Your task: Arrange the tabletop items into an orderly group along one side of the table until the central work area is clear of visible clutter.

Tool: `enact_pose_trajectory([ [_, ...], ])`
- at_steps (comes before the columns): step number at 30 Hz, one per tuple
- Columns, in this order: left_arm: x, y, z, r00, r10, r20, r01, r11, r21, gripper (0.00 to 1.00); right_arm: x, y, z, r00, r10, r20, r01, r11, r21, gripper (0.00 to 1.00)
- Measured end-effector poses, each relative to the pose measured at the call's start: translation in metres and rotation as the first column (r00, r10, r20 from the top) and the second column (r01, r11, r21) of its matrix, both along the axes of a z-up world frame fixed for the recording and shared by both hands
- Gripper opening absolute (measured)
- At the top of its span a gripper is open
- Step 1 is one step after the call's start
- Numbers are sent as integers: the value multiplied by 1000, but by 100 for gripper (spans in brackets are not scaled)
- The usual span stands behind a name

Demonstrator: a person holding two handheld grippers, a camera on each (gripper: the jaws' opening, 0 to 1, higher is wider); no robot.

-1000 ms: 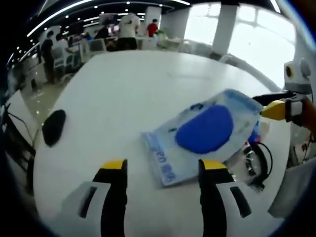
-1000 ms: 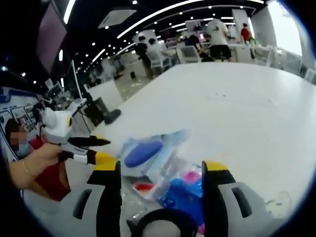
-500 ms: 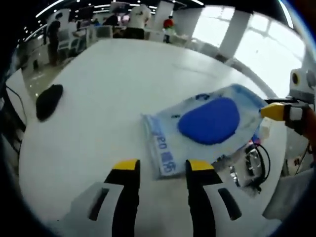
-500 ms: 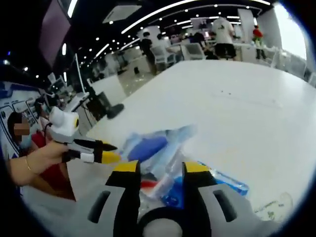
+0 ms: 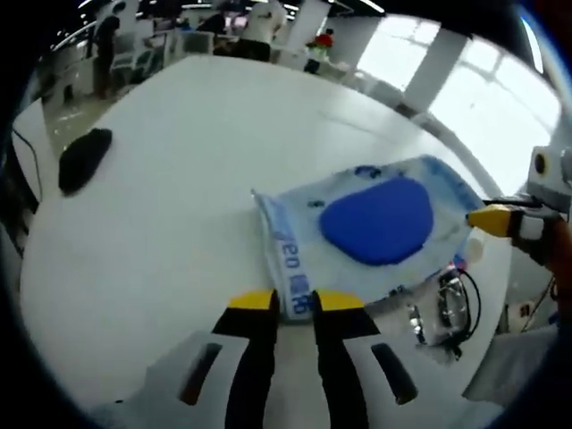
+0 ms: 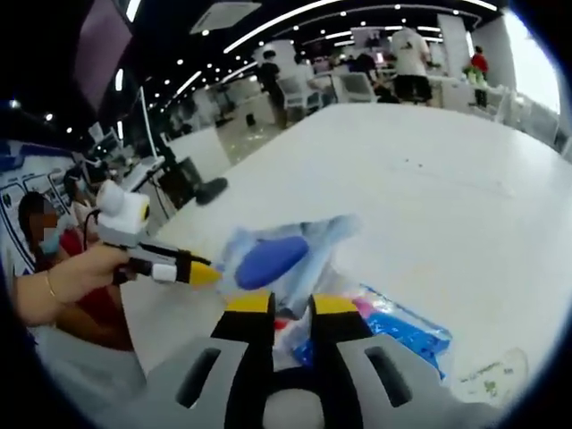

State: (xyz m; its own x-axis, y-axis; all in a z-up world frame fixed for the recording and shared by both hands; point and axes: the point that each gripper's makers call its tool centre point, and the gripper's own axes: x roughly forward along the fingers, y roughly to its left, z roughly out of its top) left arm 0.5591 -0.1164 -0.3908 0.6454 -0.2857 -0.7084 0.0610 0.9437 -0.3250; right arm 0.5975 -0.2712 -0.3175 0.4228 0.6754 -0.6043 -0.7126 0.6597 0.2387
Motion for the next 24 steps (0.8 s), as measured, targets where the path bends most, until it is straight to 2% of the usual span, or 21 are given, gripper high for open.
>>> enact_pose_trajectory([
  [2,-1,3,-1,1000,15,-11,-14,1000,3,3,0,1,1,999,29,35,-29,999,-15,13],
  [3,0,4,0,999,37,-11,-37,999,-5,2,0,2,2,996,61,67,-59,998,-34,11],
  [6,0,3,1,999,46,-20,-46,999,-14,0,1,3,3,993,71,89,-67,996,-53,9],
  [12,-1,3,8,1000,30,-2,-30,999,24,0,1,4,7,990,90,105,-85,995,-54,7],
  [16,2,3,17,1000,23,21,-24,999,34,0,3,2,11,981,113,155,-100,991,-88,6],
  [22,7,0,32,999,0,37,-2,999,47,0,8,-7,17,983,90,163,-77,993,-84,3],
  [24,10,-2,38,999,-4,51,2,999,39,0,10,-11,18,979,91,183,-71,991,-113,3],
])
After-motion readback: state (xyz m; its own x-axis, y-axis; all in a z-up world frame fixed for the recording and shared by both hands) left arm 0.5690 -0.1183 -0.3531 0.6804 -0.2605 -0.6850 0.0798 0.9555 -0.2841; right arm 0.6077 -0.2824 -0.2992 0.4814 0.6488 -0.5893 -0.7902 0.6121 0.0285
